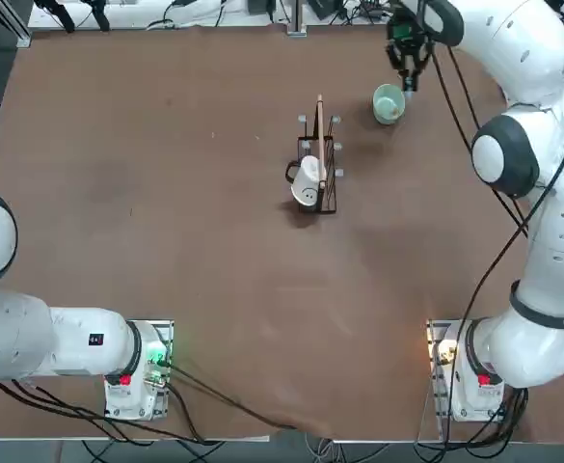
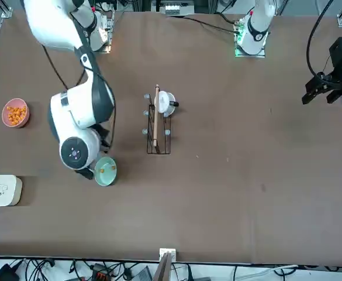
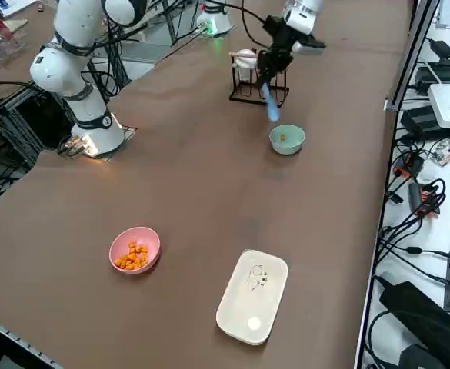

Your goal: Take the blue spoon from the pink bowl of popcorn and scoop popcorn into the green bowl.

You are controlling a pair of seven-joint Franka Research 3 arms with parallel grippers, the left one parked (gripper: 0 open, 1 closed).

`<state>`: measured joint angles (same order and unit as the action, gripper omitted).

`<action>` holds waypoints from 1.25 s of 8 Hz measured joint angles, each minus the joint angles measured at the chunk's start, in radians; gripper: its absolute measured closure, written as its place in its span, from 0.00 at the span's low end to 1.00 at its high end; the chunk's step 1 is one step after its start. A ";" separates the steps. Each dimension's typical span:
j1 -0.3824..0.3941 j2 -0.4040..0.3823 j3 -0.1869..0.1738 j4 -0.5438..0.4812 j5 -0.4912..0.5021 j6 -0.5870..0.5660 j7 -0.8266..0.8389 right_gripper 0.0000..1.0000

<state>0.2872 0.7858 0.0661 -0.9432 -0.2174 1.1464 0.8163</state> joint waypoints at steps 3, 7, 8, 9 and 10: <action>-0.063 0.013 -0.015 -0.134 -0.333 -0.131 -0.101 0.87; -0.243 -0.002 -0.030 -0.370 -0.537 -0.011 -0.103 0.89; -0.306 -0.053 -0.030 -0.471 -0.577 0.075 -0.104 0.89; -0.357 -0.110 -0.031 -0.581 -0.599 0.127 -0.097 0.89; -0.401 -0.160 -0.031 -0.671 -0.607 0.167 -0.083 0.89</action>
<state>-0.1135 0.6260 0.0349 -1.6139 -0.8239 1.3135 0.7336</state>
